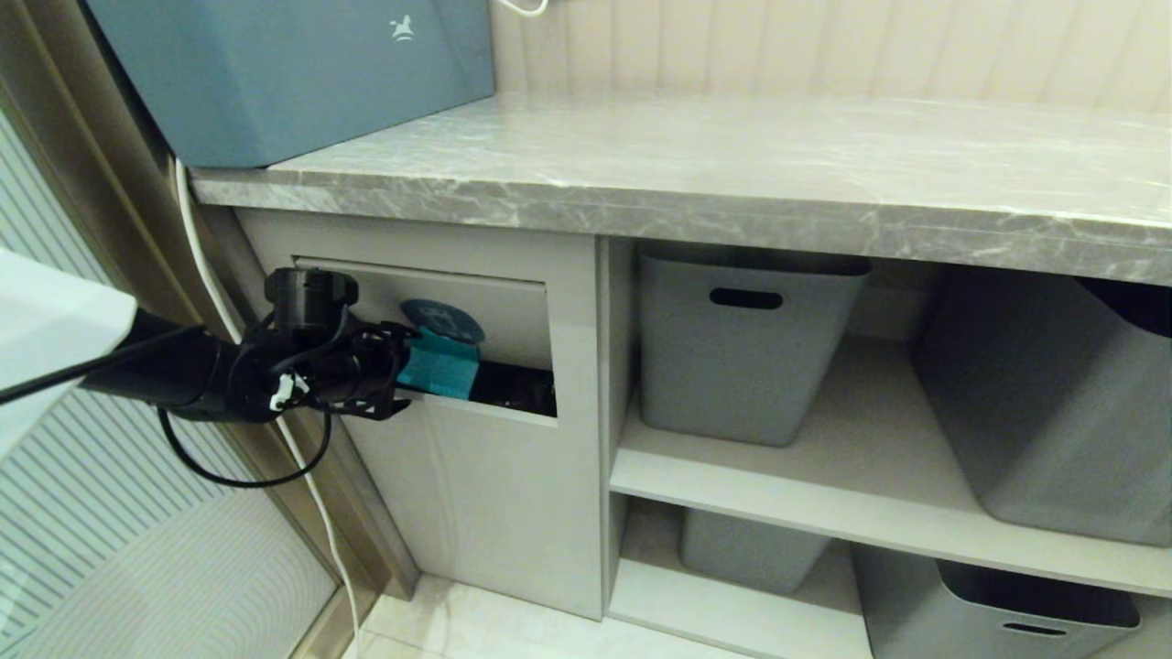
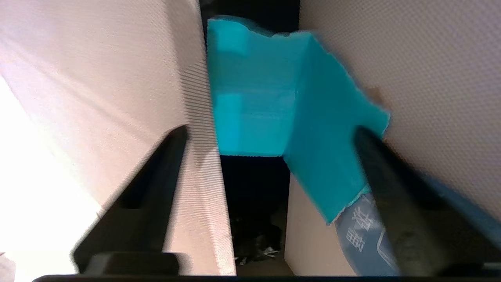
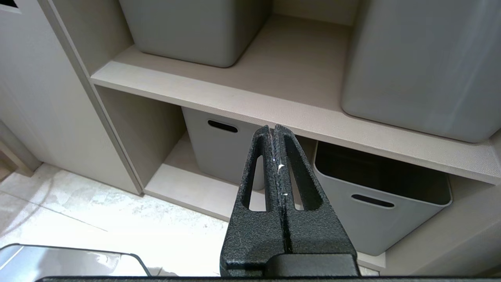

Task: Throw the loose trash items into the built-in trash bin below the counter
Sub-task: Put the garbage in the trash can

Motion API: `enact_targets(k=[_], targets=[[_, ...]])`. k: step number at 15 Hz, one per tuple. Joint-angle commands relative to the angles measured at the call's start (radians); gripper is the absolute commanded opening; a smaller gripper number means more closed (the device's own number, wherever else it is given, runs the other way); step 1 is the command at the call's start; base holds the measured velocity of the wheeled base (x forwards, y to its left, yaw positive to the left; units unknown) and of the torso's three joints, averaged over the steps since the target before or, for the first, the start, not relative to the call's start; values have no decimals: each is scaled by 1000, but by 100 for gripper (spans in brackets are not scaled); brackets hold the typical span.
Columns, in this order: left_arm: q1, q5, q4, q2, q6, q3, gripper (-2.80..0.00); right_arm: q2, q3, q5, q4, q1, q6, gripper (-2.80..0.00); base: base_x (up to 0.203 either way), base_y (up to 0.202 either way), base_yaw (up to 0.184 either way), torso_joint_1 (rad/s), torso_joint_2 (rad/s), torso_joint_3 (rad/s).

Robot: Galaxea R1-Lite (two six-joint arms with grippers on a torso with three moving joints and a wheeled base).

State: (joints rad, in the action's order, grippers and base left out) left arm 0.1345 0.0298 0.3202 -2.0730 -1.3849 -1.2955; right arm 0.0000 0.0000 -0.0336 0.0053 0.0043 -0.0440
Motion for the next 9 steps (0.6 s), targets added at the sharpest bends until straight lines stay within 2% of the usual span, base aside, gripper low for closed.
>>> enact_targets(k=[1,9], targets=[[1,1,15,27,-6,12,-280,-2,0,0,-1,0,0,-280,0,0,0,0,0,0],[1,3,16,120,-8,127,-280,-2,0,0,-1,0,0,-280,0,0,0,0,0,0]])
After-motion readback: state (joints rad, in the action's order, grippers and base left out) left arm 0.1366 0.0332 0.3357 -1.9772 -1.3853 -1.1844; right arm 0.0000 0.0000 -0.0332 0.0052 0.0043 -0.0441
